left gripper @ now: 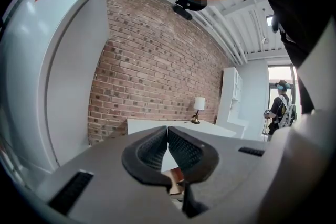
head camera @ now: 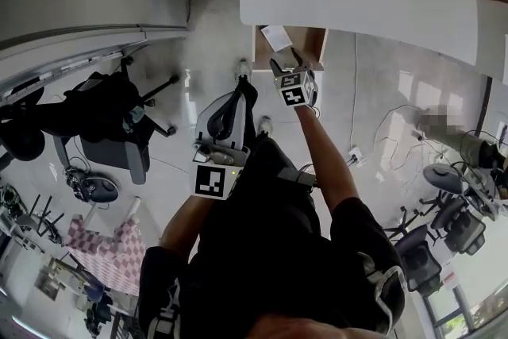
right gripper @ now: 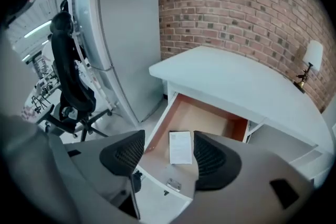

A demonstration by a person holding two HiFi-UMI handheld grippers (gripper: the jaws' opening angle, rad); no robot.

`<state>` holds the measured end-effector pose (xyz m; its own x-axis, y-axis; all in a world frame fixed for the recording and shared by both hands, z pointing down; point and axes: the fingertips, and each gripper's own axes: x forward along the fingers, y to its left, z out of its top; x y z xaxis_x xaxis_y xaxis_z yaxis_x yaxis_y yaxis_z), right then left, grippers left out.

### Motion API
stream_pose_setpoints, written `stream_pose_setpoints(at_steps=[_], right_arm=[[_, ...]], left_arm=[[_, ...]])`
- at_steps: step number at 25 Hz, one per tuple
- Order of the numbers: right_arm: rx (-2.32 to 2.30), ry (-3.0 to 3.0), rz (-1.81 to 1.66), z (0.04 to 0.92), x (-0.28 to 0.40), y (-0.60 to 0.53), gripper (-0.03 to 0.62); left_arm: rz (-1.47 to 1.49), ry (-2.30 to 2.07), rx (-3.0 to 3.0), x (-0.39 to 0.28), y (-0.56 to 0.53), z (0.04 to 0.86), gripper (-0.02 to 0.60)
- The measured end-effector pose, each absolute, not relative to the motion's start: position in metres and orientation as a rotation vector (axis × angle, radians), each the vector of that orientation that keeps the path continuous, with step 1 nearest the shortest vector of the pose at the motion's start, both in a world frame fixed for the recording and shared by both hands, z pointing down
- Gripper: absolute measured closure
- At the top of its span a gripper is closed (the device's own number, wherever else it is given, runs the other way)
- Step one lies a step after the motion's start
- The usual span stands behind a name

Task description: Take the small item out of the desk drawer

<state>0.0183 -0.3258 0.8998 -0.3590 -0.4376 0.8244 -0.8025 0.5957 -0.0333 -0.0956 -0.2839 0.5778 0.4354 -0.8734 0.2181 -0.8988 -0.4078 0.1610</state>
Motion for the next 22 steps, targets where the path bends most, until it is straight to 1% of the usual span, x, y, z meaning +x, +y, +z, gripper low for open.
stream_pose_setpoints(at_steps=[2,5,11,15,22], right_arm=[[0.971,-1.961,0.561,0.936,0.019,-0.335,0.303],[0.937,-1.9,0.581,0.986,0.02,-0.345,0.284],[0.86,-1.81,0.542,1.061,0.025,-0.364,0.263],[0.822,-1.755,0.527,1.098,0.027,-0.377,0.241],[0.767,-1.662,0.54,1.14,0.024,-0.385,0.217]], left_arm=[[0.129,-1.542,2.413,-0.097,-0.291,0.591,0.572],[0.127,-1.536,2.388,-0.097,-0.301,0.61,0.572],[0.127,-1.508,2.353,-0.099,-0.318,0.655,0.572],[0.14,-1.497,2.315,-0.103,-0.321,0.682,0.572],[0.121,-1.51,2.272,-0.118,-0.328,0.698,0.571]])
